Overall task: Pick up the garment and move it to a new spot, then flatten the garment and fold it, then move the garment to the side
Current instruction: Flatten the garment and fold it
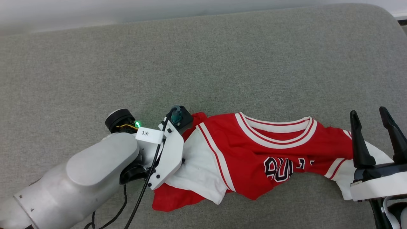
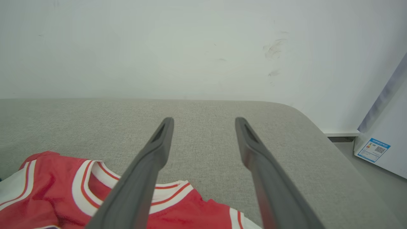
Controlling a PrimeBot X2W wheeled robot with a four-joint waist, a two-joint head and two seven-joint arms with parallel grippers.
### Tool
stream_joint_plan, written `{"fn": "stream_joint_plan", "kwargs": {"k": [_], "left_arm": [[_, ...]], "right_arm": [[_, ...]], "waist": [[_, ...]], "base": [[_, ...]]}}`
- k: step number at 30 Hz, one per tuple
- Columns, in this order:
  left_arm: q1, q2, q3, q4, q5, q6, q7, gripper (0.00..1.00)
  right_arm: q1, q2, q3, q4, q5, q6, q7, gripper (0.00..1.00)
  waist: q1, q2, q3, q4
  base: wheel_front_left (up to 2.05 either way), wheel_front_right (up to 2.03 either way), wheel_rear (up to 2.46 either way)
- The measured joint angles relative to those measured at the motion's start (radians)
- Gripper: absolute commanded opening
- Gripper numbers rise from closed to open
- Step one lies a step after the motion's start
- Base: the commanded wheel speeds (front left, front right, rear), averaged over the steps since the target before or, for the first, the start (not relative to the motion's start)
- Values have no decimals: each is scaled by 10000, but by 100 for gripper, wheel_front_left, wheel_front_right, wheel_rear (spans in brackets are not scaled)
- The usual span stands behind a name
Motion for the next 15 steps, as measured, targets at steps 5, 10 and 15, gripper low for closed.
{"fn": "stream_joint_plan", "kwargs": {"k": [5, 10, 15], "left_arm": [[19, -182, -138, 353, -332, 4, 412, 100], [111, -201, -96, 84, -253, 44, 667, 0], [56, -150, -290, -42, -295, 13, -52, 0]], "right_arm": [[-163, -2, 19, 104, -77, 0, -84, 100], [-285, -27, 2, 207, -117, 0, -165, 100], [-368, -77, -21, 345, -161, 0, -251, 100]], "waist": [[0, 0, 281, -146], [-1, 0, 375, -157], [0, 0, 248, -22]], "base": [[0, 0, 0], [0, 0, 0], [0, 0, 0]]}}
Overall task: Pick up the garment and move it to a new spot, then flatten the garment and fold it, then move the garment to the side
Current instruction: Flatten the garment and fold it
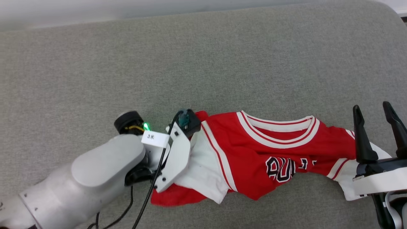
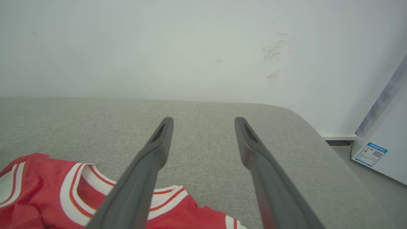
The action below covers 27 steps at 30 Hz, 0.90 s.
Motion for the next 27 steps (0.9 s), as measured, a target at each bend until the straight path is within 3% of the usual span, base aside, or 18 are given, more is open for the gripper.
{"fn": "stream_joint_plan", "kwargs": {"k": [12, 16, 22, 27], "left_arm": [[-2125, 878, 497, 1457, 803, -13, -2905, 0], [-2435, 1160, 686, 2092, 1273, 255, -3649, 0], [-2221, 1544, 587, 2393, 1747, 541, -4311, 0], [-709, 1515, 384, 1870, 1496, 692, -4730, 0]], "right_arm": [[12, -67, -142, 65, -12, 0, -134, 100], [21, -63, -209, 65, -21, 0, -209, 100], [224, 2, -305, 105, -90, 0, -301, 100], [547, 107, -382, 192, -88, 0, -347, 100]], "waist": [[0, 0, -447, 397], [0, 0, -493, 400], [0, 0, -663, 455], [-1, 0, -944, 616]], "base": [[0, 0, 0], [0, 0, 0], [0, 0, 0], [0, 0, 0]]}}
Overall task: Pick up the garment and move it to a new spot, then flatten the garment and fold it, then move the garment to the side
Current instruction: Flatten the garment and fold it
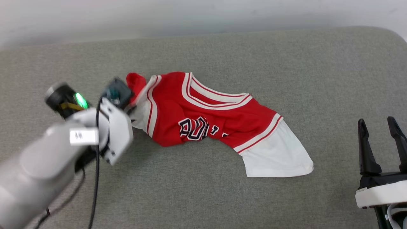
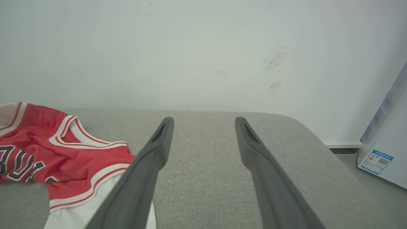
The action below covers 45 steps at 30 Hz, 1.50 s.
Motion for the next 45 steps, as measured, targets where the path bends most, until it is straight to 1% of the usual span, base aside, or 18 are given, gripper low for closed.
{"fn": "stream_joint_plan", "kwargs": {"k": [2, 4, 5, 7, 9, 12, 14, 17, 21, 23, 25, 27, 30, 39, 41, 43, 45], "left_arm": [[669, 6, -27, -322, -290, 142, -234, 0], [1251, 46, -115, -665, -240, 259, -320, 0], [1615, 59, -117, -865, -441, 362, -408, 0], [2165, 84, -186, -1223, -385, 525, -500, 0], [2701, 84, -201, -1476, -560, 683, -583, 0], [3568, -63, -263, -1615, -811, 771, -639, 0], [4015, -219, -282, -1590, -897, 763, -623, 0], [4458, -470, -234, -1498, -1083, 594, -481, 0], [4637, -750, -161, -1269, -1275, 334, -305, 0], [4712, -851, -92, -1229, -1386, 336, -393, 0], [4782, -874, -19, -1254, -1350, 462, -633, 100], [4885, -846, 132, -1404, -1342, 667, -947, 100], [4981, -675, 497, -2056, -1565, 918, -1302, 100], [4840, 905, 1672, -4631, -1827, 1956, -1726, 100], [4717, 1260, 2006, -4991, -1868, 2215, -1858, 100], [4490, 1730, 2180, -5158, -1643, 2474, -1804, 100], [4349, 2071, 2385, -5308, -1649, 2577, -1689, 100]], "right_arm": [[105, 27, -6, 33, 0, 0, 2, 100], [174, 35, -42, 31, 0, 0, 8, 100], [213, 36, -54, 35, 2, 0, 15, 100], [266, 35, -84, 23, 4, 0, 46, 100], [321, 35, -86, -13, 8, 0, 52, 100], [350, 36, -48, -33, 23, 0, 82, 100], [416, 35, -21, -48, 29, 0, 94, 100], [452, 10, -44, -73, 56, 0, 134, 100], [453, -15, -67, -105, 65, 0, 178, 100], [467, -17, -65, -130, 63, 0, 199, 100], [527, -13, -67, -134, 61, 0, 247, 100], [605, -12, -82, -132, 59, 0, 261, 100], [722, 10, -169, -134, 61, 0, 261, 100], [917, 230, -272, -203, 8, 0, 261, 100], [937, 270, -265, -222, -12, 0, 263, 100], [945, 293, -253, -234, -15, 0, 265, 100], [945, 301, -244, -251, -15, 0, 265, 100]], "waist": [[0, 0, -140, 73], [0, 0, -254, 157], [0, 0, -314, 202], [-1, 0, -425, 285], [-1, 0, -503, 375], [-1, 0, -578, 486], [-1, 0, -603, 532], [-1, 0, -608, 598], [-2, 0, -645, 681], [-1, 0, -697, 724], [-1, 0, -764, 768], [-1, 0, -843, 807], [-1, 0, -975, 879], [-1, 0, -1250, 1053], [0, 0, -1268, 1054], [0, 0, -1272, 1031], [0, 0, -1267, 996]], "base": [[0, 0, 0], [0, 0, 0], [0, 0, 0], [0, 0, 0], [0, 0, 0], [0, 0, 0], [0, 0, 0], [0, 0, 0], [0, 0, 0], [0, 0, 0], [0, 0, 0], [0, 0, 0], [0, 0, 0], [0, 0, 0], [0, 0, 0], [0, 0, 0], [0, 0, 0]]}}
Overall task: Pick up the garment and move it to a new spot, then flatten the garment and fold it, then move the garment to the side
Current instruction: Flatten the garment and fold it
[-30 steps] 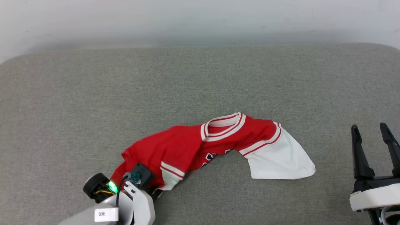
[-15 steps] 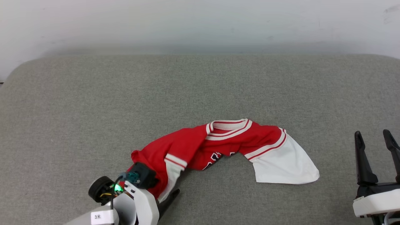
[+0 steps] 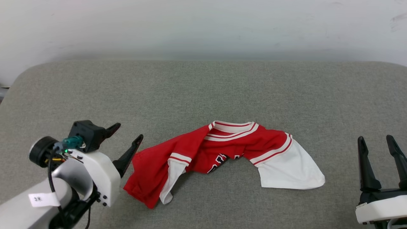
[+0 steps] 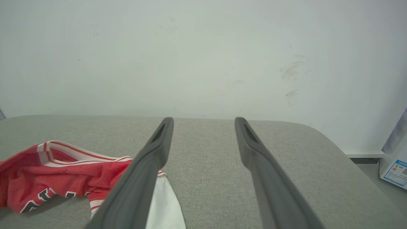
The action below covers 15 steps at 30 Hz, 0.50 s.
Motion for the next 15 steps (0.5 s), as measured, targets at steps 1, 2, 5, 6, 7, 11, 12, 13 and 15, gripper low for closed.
{"fn": "stream_joint_plan", "kwargs": {"k": [1, 2, 5, 6, 7, 11, 12, 13, 15], "left_arm": [[-63, 125, 40, -119, -4, 61, 100, 100], [-132, 242, 61, -222, -15, 59, 242, 100], [-260, 523, 33, -499, -253, -25, 876, 100], [-291, 602, -13, -550, -351, -88, 1170, 100], [-314, 663, -77, -594, -483, -169, 1476, 100], [-478, 805, -499, -531, -562, -447, 2619, 100], [-489, 796, -637, -481, -608, -502, 2897, 100], [-488, 767, -736, -397, -650, -583, 3101, 100], [-489, 633, -880, -163, -792, -721, 3369, 100]], "right_arm": [[-1, 0, 6, -4, 0, 0, 0, 100], [-1, 0, 4, -10, 0, 0, 0, 100], [-1, 0, -4, -29, 0, 0, 0, 100], [-1, 0, -10, -29, 0, 0, 2, 100], [-1, -2, -10, -27, 0, 0, 2, 100], [-24, -15, -2, -10, 2, 0, -2, 100], [-45, -21, 0, -2, 4, 0, -4, 100], [-61, -31, 0, 8, 6, 0, -12, 100], [-105, -42, -4, 33, 8, 0, -38, 100]], "waist": [[0, 0, 5, -22], [0, 0, 15, -43], [0, 0, 63, -100], [0, 0, 81, -114], [0, 0, 102, -126], [0, 0, 206, -175], [0, 0, 243, -188], [0, 0, 281, -202], [0, 0, 370, -229]], "base": [[0, 0, 0], [0, 0, 0], [0, 0, 0], [0, 0, 0], [0, 0, 0], [0, 0, 0], [0, 0, 0], [0, 0, 0], [0, 0, 0]]}}
